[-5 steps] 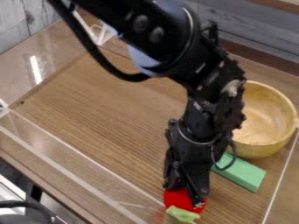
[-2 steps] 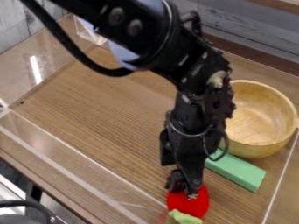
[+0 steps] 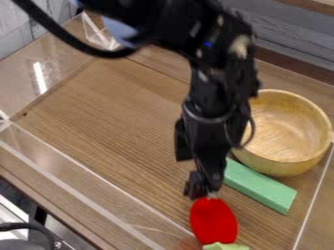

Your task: Move the red object to the right side of the table

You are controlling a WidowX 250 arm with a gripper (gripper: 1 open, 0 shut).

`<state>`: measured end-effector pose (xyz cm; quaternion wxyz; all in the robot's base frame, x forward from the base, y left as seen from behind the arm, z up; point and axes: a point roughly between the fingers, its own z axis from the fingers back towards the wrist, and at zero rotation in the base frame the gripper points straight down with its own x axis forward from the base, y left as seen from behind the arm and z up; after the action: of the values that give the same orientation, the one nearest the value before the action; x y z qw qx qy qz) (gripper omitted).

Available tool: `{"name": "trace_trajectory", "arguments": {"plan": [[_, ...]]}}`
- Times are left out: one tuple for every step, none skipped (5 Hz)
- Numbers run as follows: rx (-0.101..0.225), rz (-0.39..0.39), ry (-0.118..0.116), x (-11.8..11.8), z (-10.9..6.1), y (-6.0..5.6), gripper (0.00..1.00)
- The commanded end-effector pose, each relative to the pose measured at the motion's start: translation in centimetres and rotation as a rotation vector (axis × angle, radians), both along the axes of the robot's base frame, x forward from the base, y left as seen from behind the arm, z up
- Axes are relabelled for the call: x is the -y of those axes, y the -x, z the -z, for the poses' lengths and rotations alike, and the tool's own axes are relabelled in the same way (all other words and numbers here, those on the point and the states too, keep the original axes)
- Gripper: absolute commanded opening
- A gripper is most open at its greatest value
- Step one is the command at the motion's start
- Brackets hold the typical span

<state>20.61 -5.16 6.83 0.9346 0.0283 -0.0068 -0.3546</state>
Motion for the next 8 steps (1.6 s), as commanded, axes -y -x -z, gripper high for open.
{"name": "trace_trajectory", "arguments": {"plan": [[0.077,-0.139,0.046,-1.0,-3.7,-1.1,1.00],[0.099,-0.282,0.088,-1.4,-5.7,-1.5,1.00],[0.120,-0.394,0.136,-2.1,-6.2,-2.0,1.00],[0.126,-0.442,0.150,-2.2,-6.3,-2.2,1.00],[0.121,-0.478,0.149,-2.3,-6.0,-2.2,1.00],[0.116,-0.547,0.144,-1.9,-5.9,-2.2,1.00],[0.116,-0.634,0.140,-1.6,-5.7,-2.2,1.00],[0.113,-0.703,0.134,-2.1,-5.1,-2.3,0.00]]}}
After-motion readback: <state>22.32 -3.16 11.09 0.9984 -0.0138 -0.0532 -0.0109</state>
